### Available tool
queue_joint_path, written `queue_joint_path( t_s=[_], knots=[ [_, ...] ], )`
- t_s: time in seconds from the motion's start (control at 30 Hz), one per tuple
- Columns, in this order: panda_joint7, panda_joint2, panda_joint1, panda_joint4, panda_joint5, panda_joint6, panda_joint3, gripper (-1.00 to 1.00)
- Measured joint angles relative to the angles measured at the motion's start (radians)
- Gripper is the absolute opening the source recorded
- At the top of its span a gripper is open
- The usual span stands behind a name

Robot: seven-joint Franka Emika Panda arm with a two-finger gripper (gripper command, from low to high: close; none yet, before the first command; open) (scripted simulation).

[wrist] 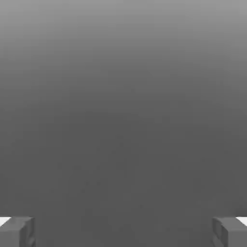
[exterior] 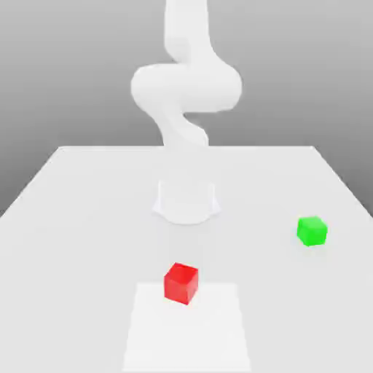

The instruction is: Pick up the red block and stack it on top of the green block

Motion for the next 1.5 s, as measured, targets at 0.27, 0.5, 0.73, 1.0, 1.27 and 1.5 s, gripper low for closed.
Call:
queue_joint_path(
  t_s=[0.27,0.5,0.73,1.0,1.27,1.5],
  knots=[
    [0.139,0.235,-0.047,-0.25,0.015,0.189,0.041,0.0],
    [0.276,0.466,-0.085,-0.488,0.029,0.369,0.075,0.0],
    [0.355,0.832,-0.074,-0.548,0.011,0.659,0.051,0.0],
    [0.376,0.919,-0.034,-0.538,-0.016,0.734,0.004,-1.0],
    [0.344,0.682,-0.057,-0.571,0.028,0.53,0.039,-1.0],
    [0.312,0.561,0.136,-0.573,0.101,0.424,0.151,-1.0]
  ],
)
